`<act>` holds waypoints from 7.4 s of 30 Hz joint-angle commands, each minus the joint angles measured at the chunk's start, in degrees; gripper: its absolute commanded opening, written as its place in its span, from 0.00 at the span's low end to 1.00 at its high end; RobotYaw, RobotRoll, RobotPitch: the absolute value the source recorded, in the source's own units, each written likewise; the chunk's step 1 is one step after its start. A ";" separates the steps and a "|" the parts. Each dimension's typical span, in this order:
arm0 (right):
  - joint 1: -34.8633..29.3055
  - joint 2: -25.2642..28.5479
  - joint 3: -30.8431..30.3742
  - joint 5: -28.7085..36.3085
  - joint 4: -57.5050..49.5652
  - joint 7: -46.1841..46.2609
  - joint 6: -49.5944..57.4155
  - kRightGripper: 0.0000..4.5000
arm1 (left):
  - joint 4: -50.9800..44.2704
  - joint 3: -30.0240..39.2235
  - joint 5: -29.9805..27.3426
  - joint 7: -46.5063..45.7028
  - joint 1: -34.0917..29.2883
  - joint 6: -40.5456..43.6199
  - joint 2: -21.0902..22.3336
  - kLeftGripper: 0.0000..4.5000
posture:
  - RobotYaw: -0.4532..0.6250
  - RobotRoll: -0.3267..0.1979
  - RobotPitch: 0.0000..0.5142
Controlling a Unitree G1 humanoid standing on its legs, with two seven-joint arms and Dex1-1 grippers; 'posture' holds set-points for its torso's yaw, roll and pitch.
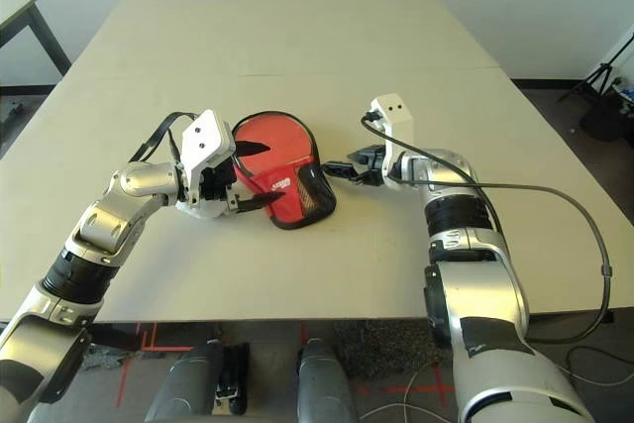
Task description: Store the ping-pong paddle in its case and zip it.
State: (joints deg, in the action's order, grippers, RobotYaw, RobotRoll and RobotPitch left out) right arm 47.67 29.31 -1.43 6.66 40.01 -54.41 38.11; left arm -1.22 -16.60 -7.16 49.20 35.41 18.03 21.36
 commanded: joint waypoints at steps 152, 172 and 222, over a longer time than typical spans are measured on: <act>6.30 2.72 -7.47 -14.20 28.06 -8.93 -44.16 1.00 | -1.20 -1.21 1.61 5.76 -0.65 20.00 18.19 0.45 | 0.47 0.62 0.28; 1.95 3.34 -7.53 -13.71 24.08 -9.14 -43.27 1.00 | 28.94 -1.85 13.51 -4.09 18.18 2.59 9.36 0.02 | 0.42 0.62 0.30; -11.00 4.31 -6.47 -9.24 6.50 -6.03 -34.77 1.00 | 76.61 7.53 20.02 -26.66 48.85 -25.01 -22.93 0.40 | 0.27 0.62 0.32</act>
State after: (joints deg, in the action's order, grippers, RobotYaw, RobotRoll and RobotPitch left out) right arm 40.99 34.03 -4.85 0.30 42.51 -60.67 -0.07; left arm 77.21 -9.83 13.78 21.52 82.24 -4.94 -0.47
